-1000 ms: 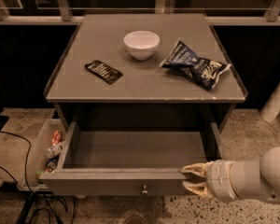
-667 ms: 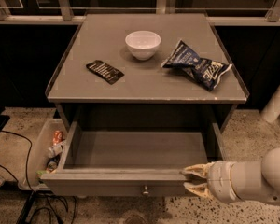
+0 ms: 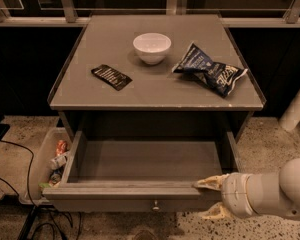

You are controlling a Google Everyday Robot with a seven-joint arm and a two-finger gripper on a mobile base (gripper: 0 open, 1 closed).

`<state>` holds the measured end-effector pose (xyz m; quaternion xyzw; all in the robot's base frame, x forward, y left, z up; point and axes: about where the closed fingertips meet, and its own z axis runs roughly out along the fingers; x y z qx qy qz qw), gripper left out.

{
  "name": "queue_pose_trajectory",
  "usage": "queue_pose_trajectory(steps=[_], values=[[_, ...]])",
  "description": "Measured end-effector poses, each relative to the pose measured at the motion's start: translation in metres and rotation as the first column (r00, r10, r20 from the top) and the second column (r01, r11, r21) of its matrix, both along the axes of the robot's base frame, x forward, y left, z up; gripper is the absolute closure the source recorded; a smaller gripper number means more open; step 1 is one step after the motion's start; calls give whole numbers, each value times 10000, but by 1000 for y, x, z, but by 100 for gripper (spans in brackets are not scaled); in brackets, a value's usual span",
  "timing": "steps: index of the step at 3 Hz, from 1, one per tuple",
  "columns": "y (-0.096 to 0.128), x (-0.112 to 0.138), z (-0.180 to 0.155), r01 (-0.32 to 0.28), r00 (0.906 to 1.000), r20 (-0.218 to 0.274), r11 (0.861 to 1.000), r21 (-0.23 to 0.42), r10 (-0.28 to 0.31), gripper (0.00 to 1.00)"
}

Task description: Open top drawer

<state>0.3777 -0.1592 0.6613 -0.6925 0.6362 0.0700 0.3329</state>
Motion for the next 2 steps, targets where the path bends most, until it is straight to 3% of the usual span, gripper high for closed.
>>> queue_pose_trajectory(steps=[1, 2], values=[[0, -4, -1, -108, 9999, 2, 9999, -13, 108, 64], [-7, -27, -10, -149, 9998, -151, 9999, 69, 150, 87]])
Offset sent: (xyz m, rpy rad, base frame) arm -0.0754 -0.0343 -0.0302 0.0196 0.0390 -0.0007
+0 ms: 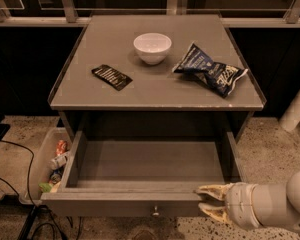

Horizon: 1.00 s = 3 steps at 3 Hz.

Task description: Open top drawer

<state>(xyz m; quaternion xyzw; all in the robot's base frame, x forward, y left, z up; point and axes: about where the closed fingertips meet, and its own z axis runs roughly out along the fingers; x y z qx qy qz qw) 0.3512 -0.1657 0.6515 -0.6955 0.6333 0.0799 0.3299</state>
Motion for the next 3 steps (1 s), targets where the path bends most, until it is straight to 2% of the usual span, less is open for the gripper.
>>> queue_pose_trajectory(steps=[1, 3], values=[[1, 0, 4, 0, 10000, 0, 10000, 0, 0, 100], [10, -17, 10, -296, 9994, -147, 9995, 82, 298, 100]])
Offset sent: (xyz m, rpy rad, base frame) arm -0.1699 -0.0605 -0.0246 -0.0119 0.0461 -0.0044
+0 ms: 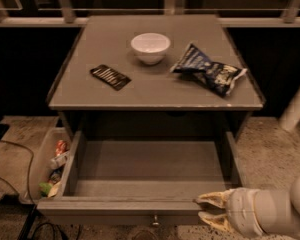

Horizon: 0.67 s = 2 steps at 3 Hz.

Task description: Open top drawer

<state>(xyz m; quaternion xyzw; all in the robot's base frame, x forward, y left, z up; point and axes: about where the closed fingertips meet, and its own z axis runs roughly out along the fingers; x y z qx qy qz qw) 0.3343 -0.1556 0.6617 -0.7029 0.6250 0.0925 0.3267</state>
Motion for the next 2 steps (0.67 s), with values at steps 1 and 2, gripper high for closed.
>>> queue_pose_trajectory(steps=[1, 2], values=[[-5, -12, -3, 55, 10000, -52, 10000, 11, -55, 100], [-7, -24, -6, 68, 9999, -87, 10000, 48, -68, 100]])
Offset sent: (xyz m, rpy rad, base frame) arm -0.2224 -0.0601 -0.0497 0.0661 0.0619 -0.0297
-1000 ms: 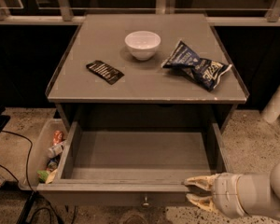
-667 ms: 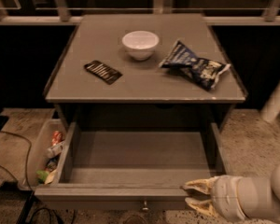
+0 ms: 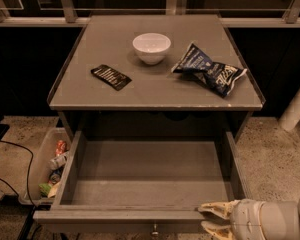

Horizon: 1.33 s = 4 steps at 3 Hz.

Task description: Open top drawer

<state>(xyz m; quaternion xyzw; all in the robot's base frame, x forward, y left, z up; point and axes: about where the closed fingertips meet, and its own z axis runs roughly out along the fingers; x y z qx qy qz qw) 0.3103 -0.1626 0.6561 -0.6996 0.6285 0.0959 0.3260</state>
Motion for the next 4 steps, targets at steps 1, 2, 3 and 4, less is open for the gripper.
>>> queue_pose_trajectory(steps=[1, 2, 3, 4], values=[[0, 0, 3, 0, 10000, 0, 10000, 0, 0, 83], [0, 0, 3, -1, 10000, 0, 10000, 0, 1, 59], [0, 0, 3, -1, 10000, 0, 10000, 0, 1, 35], [0, 0, 3, -1, 10000, 0, 10000, -1, 1, 13]])
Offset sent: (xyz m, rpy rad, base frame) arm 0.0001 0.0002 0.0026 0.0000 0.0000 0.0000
